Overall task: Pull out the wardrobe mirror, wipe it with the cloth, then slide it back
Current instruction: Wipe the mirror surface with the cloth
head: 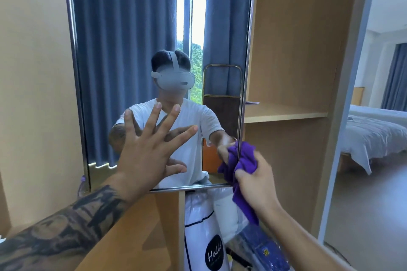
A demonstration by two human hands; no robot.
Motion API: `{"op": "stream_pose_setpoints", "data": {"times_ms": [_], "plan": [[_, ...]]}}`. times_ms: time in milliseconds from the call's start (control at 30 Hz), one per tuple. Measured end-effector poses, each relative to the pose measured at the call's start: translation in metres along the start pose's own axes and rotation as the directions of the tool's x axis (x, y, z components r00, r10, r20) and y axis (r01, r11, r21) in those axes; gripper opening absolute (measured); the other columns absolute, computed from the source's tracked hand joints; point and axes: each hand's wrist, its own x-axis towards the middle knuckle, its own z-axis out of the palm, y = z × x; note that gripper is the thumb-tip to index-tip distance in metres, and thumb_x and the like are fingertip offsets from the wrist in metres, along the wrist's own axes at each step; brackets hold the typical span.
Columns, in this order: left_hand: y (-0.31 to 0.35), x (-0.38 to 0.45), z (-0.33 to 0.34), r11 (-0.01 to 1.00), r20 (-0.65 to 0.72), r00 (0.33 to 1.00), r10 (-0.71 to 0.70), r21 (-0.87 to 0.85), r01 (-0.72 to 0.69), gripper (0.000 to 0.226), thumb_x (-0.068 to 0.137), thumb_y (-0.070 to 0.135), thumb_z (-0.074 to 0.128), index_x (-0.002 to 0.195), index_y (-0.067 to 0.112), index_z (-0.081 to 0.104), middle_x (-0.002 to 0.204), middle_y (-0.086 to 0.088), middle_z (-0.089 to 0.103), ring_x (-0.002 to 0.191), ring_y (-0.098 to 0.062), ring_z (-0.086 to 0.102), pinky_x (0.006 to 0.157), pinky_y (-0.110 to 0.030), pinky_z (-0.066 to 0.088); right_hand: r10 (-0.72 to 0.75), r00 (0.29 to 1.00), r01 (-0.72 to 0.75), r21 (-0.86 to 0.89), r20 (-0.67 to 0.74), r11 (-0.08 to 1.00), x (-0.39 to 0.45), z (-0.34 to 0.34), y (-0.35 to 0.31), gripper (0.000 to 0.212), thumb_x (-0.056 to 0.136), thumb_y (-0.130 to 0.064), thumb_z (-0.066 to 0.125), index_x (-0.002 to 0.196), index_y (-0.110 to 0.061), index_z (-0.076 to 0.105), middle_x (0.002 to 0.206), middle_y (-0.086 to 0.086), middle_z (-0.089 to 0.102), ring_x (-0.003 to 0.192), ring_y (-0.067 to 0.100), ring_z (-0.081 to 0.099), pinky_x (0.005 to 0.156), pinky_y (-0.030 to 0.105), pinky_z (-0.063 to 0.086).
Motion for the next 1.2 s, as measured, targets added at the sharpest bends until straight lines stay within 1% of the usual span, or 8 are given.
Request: {"op": "stream_pose_setpoints", "data": {"times_ms": [133, 267, 433, 600, 733, 900, 1100, 1200], "plan": [[0.0, 0.001, -0.007, 1.0, 0.024, 1.0, -0.005, -0.001, 0.005, 0.102, 0.071, 0.081, 0.075, 0.159, 0.046, 0.038, 0.176, -0.008, 0.021, 0.159, -0.043, 0.021, 0.11, -0.087, 0.013, -0.156, 0.988, 0.156, 0.007, -0.01, 0.988, 0.065, -0.006, -0.086, 0.046, 0.076, 0.009, 0.05, 0.106, -0.019, 0.069, 0.091, -0.009, 0.076, 0.083, 0.014, 0.072, 0.075, 0.025, 0.056], [0.001, 0.004, -0.017, 1.0, 0.06, 0.998, -0.019, 0.019, 0.018, 0.084, 0.08, 0.077, 0.056, 0.158, 0.048, 0.041, 0.173, -0.007, 0.031, 0.156, -0.043, 0.031, 0.108, -0.085, 0.019, -0.225, 0.973, 0.223, 0.035, 0.046, 0.974, 0.101, -0.019, -0.142, 0.034, 0.073, 0.011, 0.048, 0.102, -0.002, 0.06, 0.075, -0.01, 0.068, 0.066, 0.009, 0.064, 0.064, 0.024, 0.055], [0.0, 0.031, -0.032, 0.998, 0.046, 0.997, -0.066, 0.011, 0.065, 0.07, 0.087, 0.074, 0.051, 0.15, 0.046, 0.053, 0.161, -0.008, 0.048, 0.139, -0.042, 0.05, 0.105, -0.079, 0.03, -0.196, 0.979, 0.198, -0.03, 0.061, 0.98, 0.058, -0.013, -0.084, 0.065, 0.075, 0.015, 0.049, 0.122, -0.028, 0.064, 0.104, -0.005, 0.076, 0.094, 0.016, 0.073, 0.084, 0.029, 0.057], [-0.014, 0.091, -0.051, 0.983, -0.022, 0.983, -0.182, -0.037, 0.181, 0.091, 0.076, 0.083, 0.065, 0.157, 0.053, 0.037, 0.17, -0.005, 0.029, 0.148, -0.04, 0.035, 0.108, -0.084, 0.02, -0.084, 0.994, 0.087, -0.035, 0.075, 0.996, 0.039, -0.016, -0.045, 0.07, 0.073, 0.016, 0.048, 0.121, -0.031, 0.068, 0.101, -0.003, 0.075, 0.081, 0.017, 0.07, 0.073, 0.033, 0.06], [-0.039, 0.138, -0.067, 0.955, 0.001, 0.956, -0.292, -0.055, 0.291, 0.098, 0.07, 0.099, 0.046, 0.157, 0.063, 0.018, 0.174, 0.0, 0.011, 0.152, -0.037, 0.02, 0.107, -0.087, 0.017, -0.199, 0.978, 0.203, -0.059, 0.064, 0.977, 0.078, -0.02, -0.101, 0.058, 0.073, 0.011, 0.05, 0.109, -0.031, 0.068, 0.09, -0.012, 0.076, 0.079, 0.01, 0.071, 0.072, 0.025, 0.056], [-0.041, 0.143, -0.062, 0.959, -0.037, 0.958, -0.284, -0.003, 0.284, 0.102, 0.067, 0.102, 0.043, 0.158, 0.063, 0.016, 0.174, -0.001, 0.008, 0.149, -0.038, 0.02, 0.107, -0.088, 0.019, -0.365, 0.931, 0.365, -0.026, -0.001, 0.931, 0.145, -0.029, -0.193, 0.045, 0.067, 0.006, 0.049, 0.101, -0.018, 0.065, 0.092, 0.011, 0.075, 0.086, 0.035, 0.074, 0.082, 0.055, 0.062], [-0.039, 0.141, -0.055, 0.959, -0.062, 0.957, -0.283, 0.002, 0.284, 0.099, 0.072, 0.1, 0.04, 0.16, 0.06, 0.018, 0.176, -0.005, 0.01, 0.152, -0.041, 0.021, 0.107, -0.088, 0.013, -0.302, 0.952, 0.302, 0.003, 0.05, 0.953, 0.115, -0.024, -0.144, 0.054, 0.076, 0.018, 0.048, 0.107, -0.022, 0.068, 0.077, -0.007, 0.073, 0.067, 0.011, 0.069, 0.063, 0.023, 0.055], [-0.039, 0.144, -0.053, 0.957, -0.053, 0.956, -0.288, 0.017, 0.289, 0.101, 0.071, 0.101, 0.038, 0.16, 0.06, 0.013, 0.177, -0.005, 0.008, 0.152, -0.04, 0.018, 0.108, -0.088, 0.013, -0.245, 0.964, 0.248, -0.024, 0.103, 0.968, 0.079, -0.024, -0.096, 0.059, 0.074, 0.019, 0.049, 0.11, -0.024, 0.068, 0.092, 0.001, 0.077, 0.084, 0.024, 0.073, 0.077, 0.033, 0.06]]}}
